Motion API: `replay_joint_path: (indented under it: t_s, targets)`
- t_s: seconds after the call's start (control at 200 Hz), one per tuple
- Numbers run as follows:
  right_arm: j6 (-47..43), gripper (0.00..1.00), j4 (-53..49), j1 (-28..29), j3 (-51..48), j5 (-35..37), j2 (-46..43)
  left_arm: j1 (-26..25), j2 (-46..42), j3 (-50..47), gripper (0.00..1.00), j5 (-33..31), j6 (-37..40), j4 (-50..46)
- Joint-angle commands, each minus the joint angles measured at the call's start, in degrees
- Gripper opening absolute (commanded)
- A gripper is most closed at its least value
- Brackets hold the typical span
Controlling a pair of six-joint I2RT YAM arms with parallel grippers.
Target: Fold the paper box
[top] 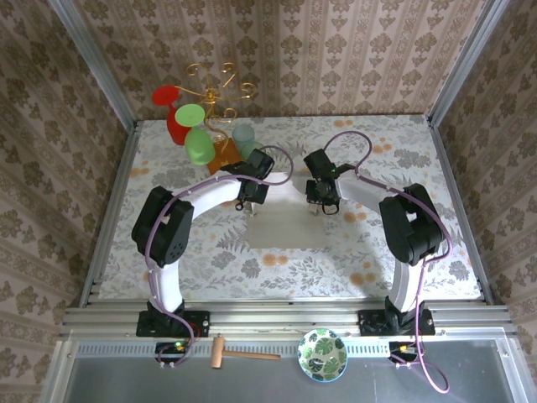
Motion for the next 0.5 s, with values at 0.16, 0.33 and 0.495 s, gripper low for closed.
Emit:
replay_joint_path:
  t_s: [0.16, 0.33, 0.495]
  targets:
    - [1.6, 0.21, -0.6, -0.1, -0.4, 0.1, 2.3, 0.6, 3.1, 0.0, 0.00, 0.0, 0.3, -3.2]
    - [1.5, 0.05, -3.6, 0.4, 0.7, 4.3, 2.9, 0.6, 3.3, 0.7, 0.00, 0.0, 0.4, -3.5]
    - [1.1, 0.00, -7.9, 1.7, 2.0, 9.9, 2.9, 0.9, 3.7, 1.2, 0.00, 0.0, 0.5, -3.9]
